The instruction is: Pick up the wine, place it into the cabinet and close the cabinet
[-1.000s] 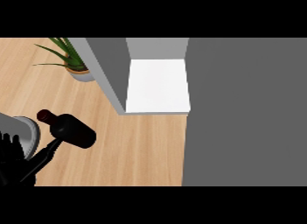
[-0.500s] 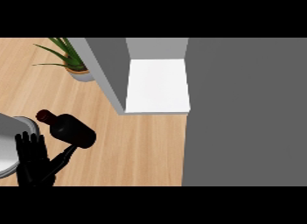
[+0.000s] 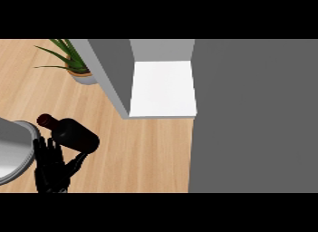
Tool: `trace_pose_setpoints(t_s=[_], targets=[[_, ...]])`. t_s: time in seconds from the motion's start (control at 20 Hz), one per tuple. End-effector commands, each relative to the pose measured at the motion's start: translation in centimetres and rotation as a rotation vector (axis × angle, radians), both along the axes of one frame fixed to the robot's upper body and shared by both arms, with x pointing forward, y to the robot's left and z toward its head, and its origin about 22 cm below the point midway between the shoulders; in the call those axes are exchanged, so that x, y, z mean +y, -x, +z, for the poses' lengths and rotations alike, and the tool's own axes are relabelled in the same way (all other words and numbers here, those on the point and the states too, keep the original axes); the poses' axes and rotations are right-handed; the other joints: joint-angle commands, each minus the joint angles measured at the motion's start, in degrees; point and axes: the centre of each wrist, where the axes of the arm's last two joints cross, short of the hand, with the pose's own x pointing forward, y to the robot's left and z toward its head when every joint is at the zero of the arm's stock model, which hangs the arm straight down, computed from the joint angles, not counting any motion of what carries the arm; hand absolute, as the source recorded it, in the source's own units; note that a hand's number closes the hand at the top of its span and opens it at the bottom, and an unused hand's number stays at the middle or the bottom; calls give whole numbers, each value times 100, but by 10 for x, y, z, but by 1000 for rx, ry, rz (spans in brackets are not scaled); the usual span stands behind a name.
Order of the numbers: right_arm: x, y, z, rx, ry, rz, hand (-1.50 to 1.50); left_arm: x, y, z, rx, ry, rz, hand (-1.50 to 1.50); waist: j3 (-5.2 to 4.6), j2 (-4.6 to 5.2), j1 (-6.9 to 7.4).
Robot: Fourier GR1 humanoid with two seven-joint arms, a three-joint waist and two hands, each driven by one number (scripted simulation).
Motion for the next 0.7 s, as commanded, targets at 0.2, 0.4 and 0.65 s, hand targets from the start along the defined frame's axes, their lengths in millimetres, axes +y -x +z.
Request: trace_pose_setpoints(t_s=[0.2, 0.4, 0.65], targets=[[4, 30, 34, -34, -59, 48, -150, 0, -17, -20, -61, 68, 49, -150, -6, 10, -12], [7, 44, 35, -43, -50, 56, -150, -11, -22, -25, -86, 59, 53, -150, -3, -1, -40], [-1, 31, 13, -47, -50, 63, -150, 17, -26, -26, -126, 101, -43, 150, 1, 4, -53]])
